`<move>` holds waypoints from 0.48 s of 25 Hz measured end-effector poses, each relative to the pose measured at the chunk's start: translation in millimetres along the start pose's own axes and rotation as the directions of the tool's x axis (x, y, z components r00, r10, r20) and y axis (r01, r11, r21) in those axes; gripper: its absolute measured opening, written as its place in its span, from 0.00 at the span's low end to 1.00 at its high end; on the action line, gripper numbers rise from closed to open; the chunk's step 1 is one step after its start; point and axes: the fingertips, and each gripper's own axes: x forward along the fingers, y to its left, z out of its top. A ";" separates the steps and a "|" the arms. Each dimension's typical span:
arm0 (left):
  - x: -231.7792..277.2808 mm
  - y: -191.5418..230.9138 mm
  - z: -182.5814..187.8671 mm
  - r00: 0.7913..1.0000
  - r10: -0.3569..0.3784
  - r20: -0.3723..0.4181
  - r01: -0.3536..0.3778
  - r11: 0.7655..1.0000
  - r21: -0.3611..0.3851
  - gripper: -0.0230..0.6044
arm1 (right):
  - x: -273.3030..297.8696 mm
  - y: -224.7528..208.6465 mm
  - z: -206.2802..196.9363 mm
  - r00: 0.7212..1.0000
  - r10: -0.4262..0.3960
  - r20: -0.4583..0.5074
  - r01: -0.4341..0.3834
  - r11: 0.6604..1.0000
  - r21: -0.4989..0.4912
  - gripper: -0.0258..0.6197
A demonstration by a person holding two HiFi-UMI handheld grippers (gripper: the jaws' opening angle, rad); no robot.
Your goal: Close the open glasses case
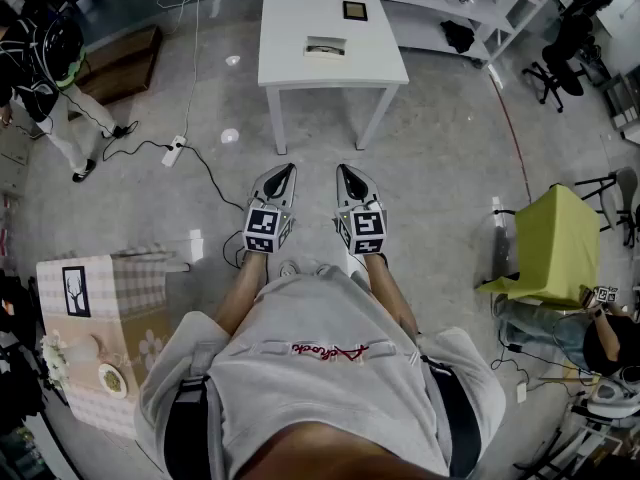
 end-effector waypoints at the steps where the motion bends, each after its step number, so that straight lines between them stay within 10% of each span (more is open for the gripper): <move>1: 0.2 0.5 -1.1 1.000 0.003 -0.001 -0.003 1.000 -0.005 0.07 | 0.1 0.1 -0.7 1.000 0.001 -0.001 -0.001 1.000 -0.001 0.07; 12: 6.3 -3.2 -9.4 1.000 -0.003 -0.014 0.003 1.000 -0.010 0.07 | 1.3 -3.1 -10.3 1.000 0.000 -0.025 0.000 1.000 -0.002 0.07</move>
